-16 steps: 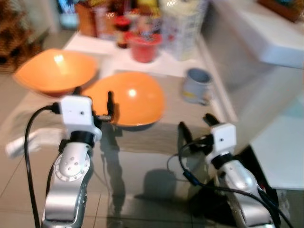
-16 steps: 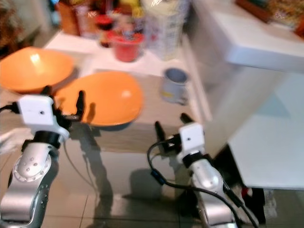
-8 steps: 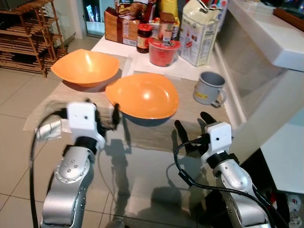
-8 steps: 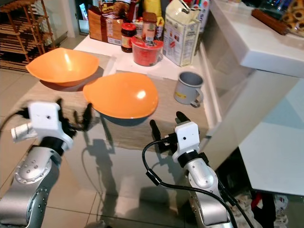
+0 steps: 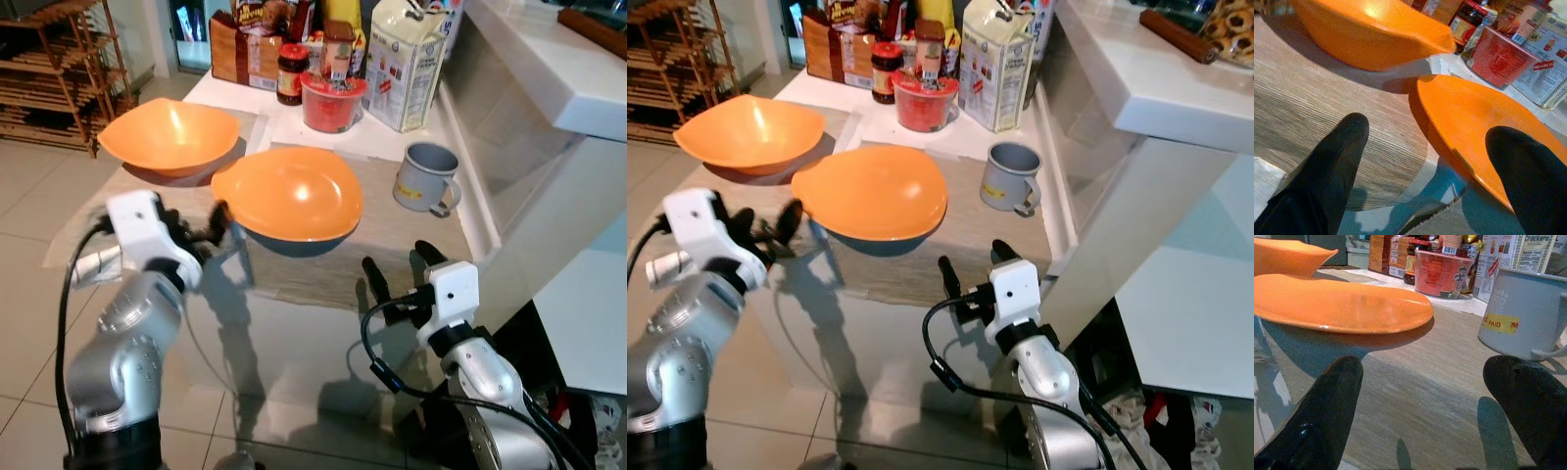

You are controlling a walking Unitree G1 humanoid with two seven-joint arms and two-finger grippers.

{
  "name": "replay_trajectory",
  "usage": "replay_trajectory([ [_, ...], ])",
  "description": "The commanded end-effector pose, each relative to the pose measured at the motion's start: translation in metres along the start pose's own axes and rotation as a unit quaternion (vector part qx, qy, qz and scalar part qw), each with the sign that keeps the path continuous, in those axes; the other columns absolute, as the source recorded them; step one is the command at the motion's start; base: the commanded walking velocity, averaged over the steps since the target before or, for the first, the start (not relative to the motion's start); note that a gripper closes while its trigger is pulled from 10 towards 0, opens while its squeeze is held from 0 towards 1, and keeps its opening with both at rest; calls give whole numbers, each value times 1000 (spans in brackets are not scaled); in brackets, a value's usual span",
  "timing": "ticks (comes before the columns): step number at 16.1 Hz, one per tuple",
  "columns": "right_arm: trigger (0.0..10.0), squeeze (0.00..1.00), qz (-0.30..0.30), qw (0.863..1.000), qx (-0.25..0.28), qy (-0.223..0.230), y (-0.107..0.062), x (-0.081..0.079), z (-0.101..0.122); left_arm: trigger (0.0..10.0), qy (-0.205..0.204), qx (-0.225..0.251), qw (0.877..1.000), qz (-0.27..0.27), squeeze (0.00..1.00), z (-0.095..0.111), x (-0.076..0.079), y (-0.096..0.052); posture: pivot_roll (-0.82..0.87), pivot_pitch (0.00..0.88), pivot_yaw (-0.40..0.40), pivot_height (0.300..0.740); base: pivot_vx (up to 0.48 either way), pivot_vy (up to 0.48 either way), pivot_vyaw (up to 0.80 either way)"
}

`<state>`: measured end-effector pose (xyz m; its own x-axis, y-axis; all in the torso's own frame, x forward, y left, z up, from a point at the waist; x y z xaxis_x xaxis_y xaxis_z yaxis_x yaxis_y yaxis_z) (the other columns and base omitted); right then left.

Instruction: Setting the table

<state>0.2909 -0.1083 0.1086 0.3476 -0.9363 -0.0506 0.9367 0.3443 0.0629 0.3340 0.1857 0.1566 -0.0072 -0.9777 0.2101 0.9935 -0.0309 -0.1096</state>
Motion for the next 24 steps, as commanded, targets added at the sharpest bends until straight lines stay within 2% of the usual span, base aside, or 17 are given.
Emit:
replay_trajectory([
  [1,10000,165,-7,1000,4,-6,-2,3,6,10000,-23,-18,1000,-4,0,-7,3,5,94,36,-79,740,0,0,0],
  [4,10000,165,-10,1000,3,-7,-4,4,6,10000,-45,-17,999,-11,0,-5,3,14,77,42,-77,740,0,0,0],
  [6,10000,169,-13,1000,1,-8,-7,4,6,10000,-46,-10,999,-15,0,-1,4,16,71,45,-74,740,0,0,0],
  [9,10000,165,-16,1000,0,-7,-9,3,6,10000,-12,19,999,-32,0,14,14,16,72,49,-71,740,0,0,0],
  [12,10000,165,-16,1000,-1,-4,-9,1,6,10000,-1,30,998,-46,0,20,23,16,77,53,-69,740,0,0,0],
  [15,10000,169,-17,1000,-2,-3,-9,2,5,10000,3,28,998,-49,0,19,23,19,75,57,-65,740,0,0,0],
  [17,10000,169,-19,1000,-3,-2,-9,2,6,10000,1,10,999,-45,0,11,20,22,74,60,-63,740,0,0,0],
  [21,10000,169,-20,1000,-3,-2,-11,1,8,10000,-38,-30,998,-31,0,-8,15,25,62,65,-59,740,0,0,0],
  [24,10000,165,-22,1000,-3,-2,-12,1,9,10000,-66,-35,996,-48,0,-10,24,28,58,68,-56,740,0,0,0],
])
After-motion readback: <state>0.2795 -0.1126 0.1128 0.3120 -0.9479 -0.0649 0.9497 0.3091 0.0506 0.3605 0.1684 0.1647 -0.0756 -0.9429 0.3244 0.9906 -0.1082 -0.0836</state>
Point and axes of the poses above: a point about 5 cm out from each wrist's last joint towards the gripper, its own y axis pointing out of the wrist towards the gripper, its own z axis along the axis of the wrist's last joint, x = y × z, the point moved 5 cm from there along y, pointing out of the wrist towards the gripper, and after that the axes turned 8 degrees about y, right-handed, at the moved point
